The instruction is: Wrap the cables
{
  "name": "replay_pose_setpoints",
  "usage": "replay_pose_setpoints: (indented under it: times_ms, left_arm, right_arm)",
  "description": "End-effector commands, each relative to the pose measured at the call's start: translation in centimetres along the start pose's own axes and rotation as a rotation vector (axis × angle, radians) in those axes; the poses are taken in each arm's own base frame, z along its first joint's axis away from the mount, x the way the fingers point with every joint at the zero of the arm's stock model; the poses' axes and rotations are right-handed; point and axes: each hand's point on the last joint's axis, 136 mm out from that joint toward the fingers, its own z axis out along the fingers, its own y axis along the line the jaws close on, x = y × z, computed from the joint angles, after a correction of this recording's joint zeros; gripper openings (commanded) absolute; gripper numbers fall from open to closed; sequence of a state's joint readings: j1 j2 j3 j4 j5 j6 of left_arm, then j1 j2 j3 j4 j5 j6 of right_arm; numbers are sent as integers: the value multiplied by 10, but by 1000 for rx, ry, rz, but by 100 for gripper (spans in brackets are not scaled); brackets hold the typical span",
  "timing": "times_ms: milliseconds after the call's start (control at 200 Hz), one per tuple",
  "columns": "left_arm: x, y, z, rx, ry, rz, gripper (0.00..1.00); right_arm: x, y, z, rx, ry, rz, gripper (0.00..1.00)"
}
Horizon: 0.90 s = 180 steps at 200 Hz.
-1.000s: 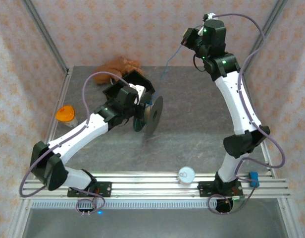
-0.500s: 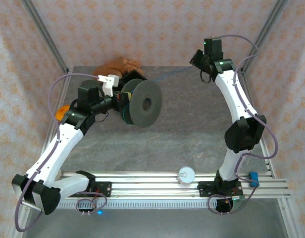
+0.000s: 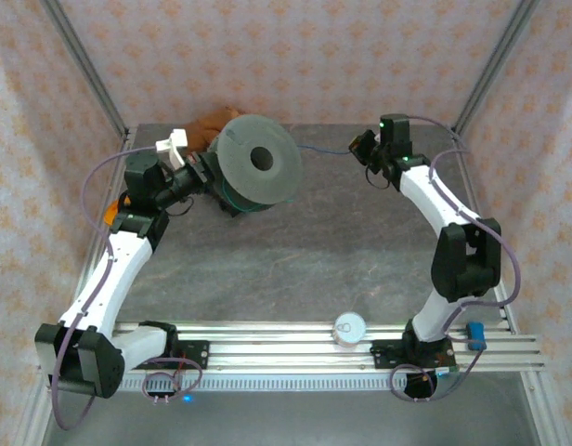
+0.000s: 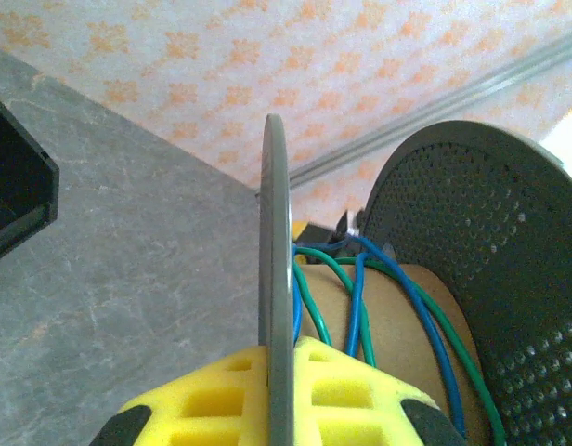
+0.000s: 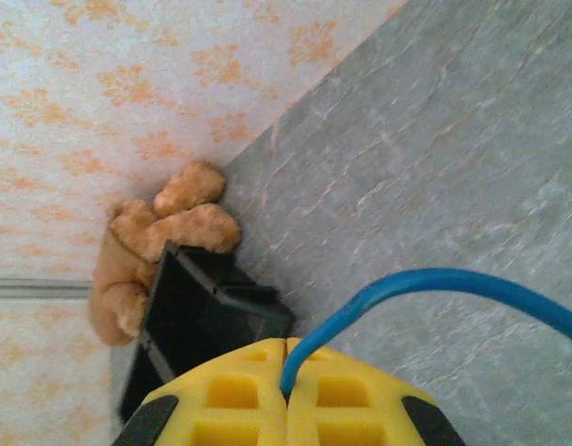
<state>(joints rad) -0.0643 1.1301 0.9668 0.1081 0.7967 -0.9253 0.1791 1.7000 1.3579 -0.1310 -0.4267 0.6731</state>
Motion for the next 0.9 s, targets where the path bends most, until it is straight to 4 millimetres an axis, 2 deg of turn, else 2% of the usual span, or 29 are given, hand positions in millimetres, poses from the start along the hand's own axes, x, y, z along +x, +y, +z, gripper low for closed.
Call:
replay_pose_setpoints:
  times_ms: [0, 240, 475, 721, 896]
  left_arm:
    - [-57, -40, -26, 114, -229, -43, 0]
    - [-79, -2, -46, -5, -370, -176, 0]
    - [-97, 20, -59, -110, -484, -244, 0]
    - [-112, 38, -71, -225, -593, -267, 0]
    - [-120, 58, -83, -413, -646, -204, 0]
  right_arm:
    - [-31, -6, -9, -74, -152, 74, 0]
    - [-11, 2, -15, -251, -181, 153, 0]
    - [30, 29, -20, -333, -139, 96, 0]
    - [89, 52, -28, -336, -79, -59, 0]
    - [134, 75, -39, -359, -41, -205, 0]
